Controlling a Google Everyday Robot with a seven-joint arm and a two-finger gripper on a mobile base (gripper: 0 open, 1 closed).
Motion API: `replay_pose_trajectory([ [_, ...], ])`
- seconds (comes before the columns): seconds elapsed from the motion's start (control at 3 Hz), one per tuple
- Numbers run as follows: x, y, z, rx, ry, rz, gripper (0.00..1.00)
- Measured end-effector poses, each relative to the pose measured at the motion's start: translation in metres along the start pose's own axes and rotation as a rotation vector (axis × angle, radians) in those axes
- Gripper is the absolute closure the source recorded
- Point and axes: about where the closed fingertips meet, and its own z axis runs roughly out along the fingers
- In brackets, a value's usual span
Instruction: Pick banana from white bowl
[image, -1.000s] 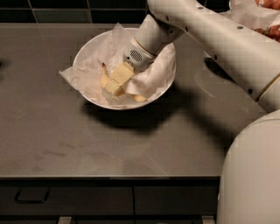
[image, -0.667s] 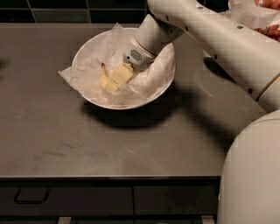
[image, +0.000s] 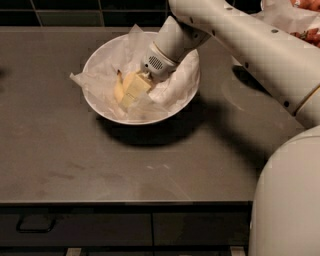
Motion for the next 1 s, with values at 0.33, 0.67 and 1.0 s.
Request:
replay_pose_trajectory([
  [0.33, 0.0, 0.0, 0.0, 0.0, 0.0, 0.0, 0.89],
  [0.67, 0.0, 0.0, 0.0, 0.0, 0.0, 0.0, 1.0],
  [1.0, -0.0009, 0.0012, -0.002, 0.002, -0.003, -0.002, 1.0],
])
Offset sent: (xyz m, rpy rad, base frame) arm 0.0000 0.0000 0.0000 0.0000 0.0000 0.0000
